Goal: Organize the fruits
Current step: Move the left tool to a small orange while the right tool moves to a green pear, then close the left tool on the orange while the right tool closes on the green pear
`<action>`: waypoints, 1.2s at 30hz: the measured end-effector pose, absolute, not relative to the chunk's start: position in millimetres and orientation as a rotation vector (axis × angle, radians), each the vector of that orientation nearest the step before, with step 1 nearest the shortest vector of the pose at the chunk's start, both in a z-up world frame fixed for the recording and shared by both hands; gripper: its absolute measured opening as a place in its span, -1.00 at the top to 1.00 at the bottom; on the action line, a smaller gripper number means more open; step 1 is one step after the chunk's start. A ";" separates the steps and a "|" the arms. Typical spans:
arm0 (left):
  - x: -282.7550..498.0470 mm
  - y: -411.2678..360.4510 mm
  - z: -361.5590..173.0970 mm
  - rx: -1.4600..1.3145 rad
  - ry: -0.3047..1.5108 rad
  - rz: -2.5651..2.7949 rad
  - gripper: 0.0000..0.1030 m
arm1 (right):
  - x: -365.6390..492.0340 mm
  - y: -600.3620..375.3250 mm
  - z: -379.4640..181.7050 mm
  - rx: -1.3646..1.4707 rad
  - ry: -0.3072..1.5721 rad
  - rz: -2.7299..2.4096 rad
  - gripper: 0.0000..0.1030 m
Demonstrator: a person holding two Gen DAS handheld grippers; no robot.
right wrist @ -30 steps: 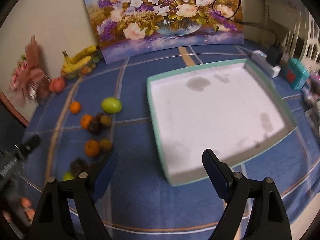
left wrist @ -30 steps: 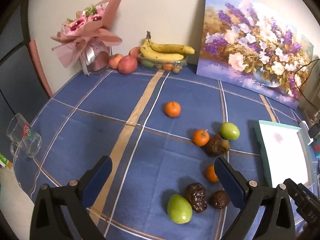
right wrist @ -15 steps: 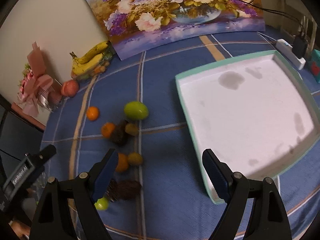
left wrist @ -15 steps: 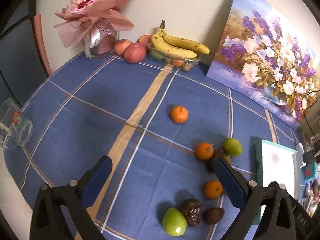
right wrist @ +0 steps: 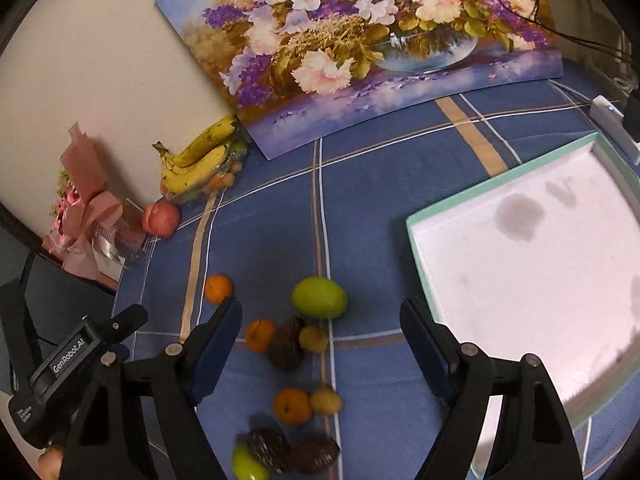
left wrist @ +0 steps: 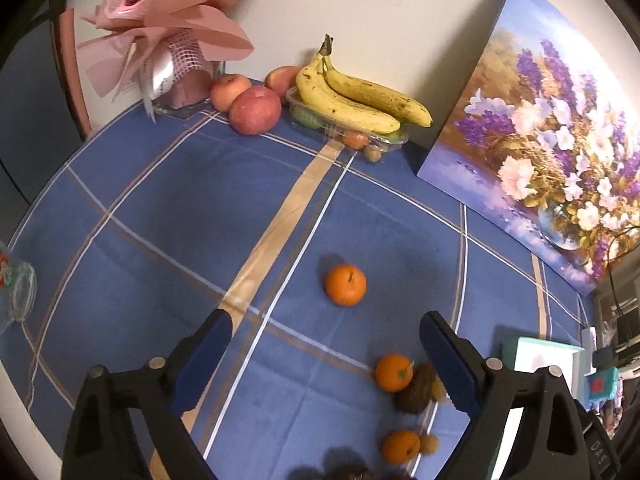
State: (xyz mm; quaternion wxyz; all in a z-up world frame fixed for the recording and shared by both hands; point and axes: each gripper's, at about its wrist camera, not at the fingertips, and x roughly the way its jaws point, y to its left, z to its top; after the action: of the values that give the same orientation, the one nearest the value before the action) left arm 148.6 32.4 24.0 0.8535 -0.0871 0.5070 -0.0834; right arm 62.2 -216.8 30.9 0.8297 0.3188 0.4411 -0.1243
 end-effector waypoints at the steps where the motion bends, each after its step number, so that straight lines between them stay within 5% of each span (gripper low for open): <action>1: 155.5 28.8 21.1 -0.183 1.074 -0.179 -0.85 | 68.0 -217.4 28.0 0.677 0.942 -0.266 -0.53; 16: 204.4 -2.2 -54.5 -0.205 1.250 -0.216 -0.71 | 123.8 -201.7 -34.9 0.662 1.121 -0.227 -0.41; 26: 215.0 0.7 -77.5 -0.265 1.272 -0.213 -0.29 | 131.4 -199.6 -53.4 0.636 1.172 -0.245 -0.13; 32: 219.8 6.2 -79.8 -0.315 1.252 -0.215 -0.25 | 129.9 -200.3 -58.3 0.637 1.176 -0.252 -0.10; 36: 221.6 8.2 -80.4 -0.329 1.242 -0.223 0.09 | 128.5 -199.0 -59.1 0.630 1.175 -0.253 -0.10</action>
State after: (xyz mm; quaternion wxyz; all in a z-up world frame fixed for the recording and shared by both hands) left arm 221.6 8.2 -80.4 0.7948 -0.1529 0.5781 -0.1038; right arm 128.5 -199.0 -59.1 0.7786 0.2914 0.5434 -0.1170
